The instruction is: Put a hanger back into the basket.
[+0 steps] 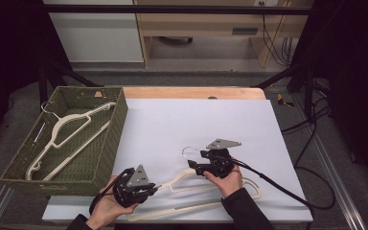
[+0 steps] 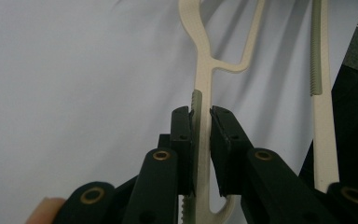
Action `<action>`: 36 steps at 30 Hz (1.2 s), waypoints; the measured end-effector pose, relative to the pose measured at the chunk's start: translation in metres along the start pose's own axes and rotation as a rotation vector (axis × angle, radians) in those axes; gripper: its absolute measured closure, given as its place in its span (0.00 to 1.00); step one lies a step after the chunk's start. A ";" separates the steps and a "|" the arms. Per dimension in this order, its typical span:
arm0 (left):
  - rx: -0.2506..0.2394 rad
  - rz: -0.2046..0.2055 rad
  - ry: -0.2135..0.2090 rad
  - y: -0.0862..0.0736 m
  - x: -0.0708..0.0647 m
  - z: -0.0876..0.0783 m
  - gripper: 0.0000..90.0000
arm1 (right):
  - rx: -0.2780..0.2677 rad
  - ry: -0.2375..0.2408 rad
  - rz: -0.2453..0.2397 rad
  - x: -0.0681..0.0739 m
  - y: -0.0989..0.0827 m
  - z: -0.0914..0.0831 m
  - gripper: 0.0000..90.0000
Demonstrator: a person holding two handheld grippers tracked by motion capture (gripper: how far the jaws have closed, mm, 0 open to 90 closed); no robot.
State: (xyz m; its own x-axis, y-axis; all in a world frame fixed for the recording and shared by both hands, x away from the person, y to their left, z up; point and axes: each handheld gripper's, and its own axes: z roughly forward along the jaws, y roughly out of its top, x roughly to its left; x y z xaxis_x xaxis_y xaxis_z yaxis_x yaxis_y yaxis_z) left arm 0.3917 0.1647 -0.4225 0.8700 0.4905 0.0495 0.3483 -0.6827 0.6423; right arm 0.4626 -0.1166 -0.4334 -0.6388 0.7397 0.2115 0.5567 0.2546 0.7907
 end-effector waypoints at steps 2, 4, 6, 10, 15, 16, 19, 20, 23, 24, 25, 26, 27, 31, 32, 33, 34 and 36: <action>-0.001 0.005 0.004 0.000 -0.002 -0.001 0.88 | 0.026 -0.006 0.001 0.002 0.001 0.009 0.45; -0.003 0.009 0.008 0.001 -0.002 -0.003 0.88 | 0.044 -0.002 0.004 0.004 0.001 0.017 0.48; -0.017 0.006 0.012 0.002 -0.003 -0.004 0.88 | 0.061 -0.012 0.014 0.005 0.001 0.023 0.52; -0.024 0.009 0.018 0.003 -0.005 -0.006 0.88 | 0.085 -0.029 0.030 0.005 -0.001 0.030 0.62; -0.017 0.023 0.020 0.002 -0.006 -0.004 0.88 | 0.107 -0.029 0.057 0.002 -0.002 0.035 0.78; -0.013 0.022 0.017 0.002 -0.006 -0.004 0.88 | 0.119 -0.025 0.059 0.002 -0.002 0.036 0.80; -0.008 0.027 0.015 0.001 -0.006 -0.003 0.88 | 0.137 -0.015 0.071 0.001 -0.004 0.040 0.85; -0.006 0.024 0.010 0.001 -0.006 -0.002 0.88 | 0.149 -0.019 0.079 0.001 -0.004 0.041 0.87; 0.005 0.029 0.003 0.000 -0.006 -0.001 0.88 | 0.158 -0.017 0.092 0.000 -0.005 0.042 0.90; -0.006 0.019 0.005 0.000 -0.007 0.001 0.88 | 0.156 -0.018 0.115 0.000 -0.004 0.042 0.91; -0.001 0.019 0.001 0.000 -0.007 0.001 0.88 | 0.151 -0.019 0.116 0.000 -0.004 0.041 0.91; 0.005 0.024 -0.003 -0.001 -0.006 0.002 0.88 | 0.150 -0.019 0.111 0.000 -0.004 0.039 0.92; 0.004 0.018 -0.007 -0.001 -0.007 0.003 0.88 | 0.147 -0.024 0.122 0.001 -0.003 0.038 0.92; 0.035 0.025 -0.014 -0.003 -0.006 0.008 0.88 | 0.113 -0.030 0.132 0.004 -0.001 0.031 0.94; 0.030 0.012 -0.017 -0.004 -0.007 0.011 0.88 | 0.104 -0.032 0.134 0.005 -0.001 0.029 0.95; 0.037 0.015 -0.021 -0.005 -0.007 0.013 0.89 | 0.093 -0.034 0.132 0.006 0.000 0.028 0.95; 0.019 -0.002 0.000 -0.006 -0.007 0.014 1.00 | 0.085 -0.028 0.136 0.007 0.000 0.026 0.96; 0.021 -0.006 -0.022 -0.007 -0.005 0.013 1.00 | 0.077 -0.007 0.135 0.009 0.000 0.024 0.97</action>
State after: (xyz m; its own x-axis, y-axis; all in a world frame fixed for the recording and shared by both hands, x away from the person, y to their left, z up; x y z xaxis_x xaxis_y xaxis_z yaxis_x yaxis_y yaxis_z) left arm 0.3899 0.1597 -0.4370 0.8751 0.4830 0.0286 0.3609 -0.6909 0.6263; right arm 0.4695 -0.0949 -0.4451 -0.5516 0.7750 0.3085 0.6767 0.1996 0.7087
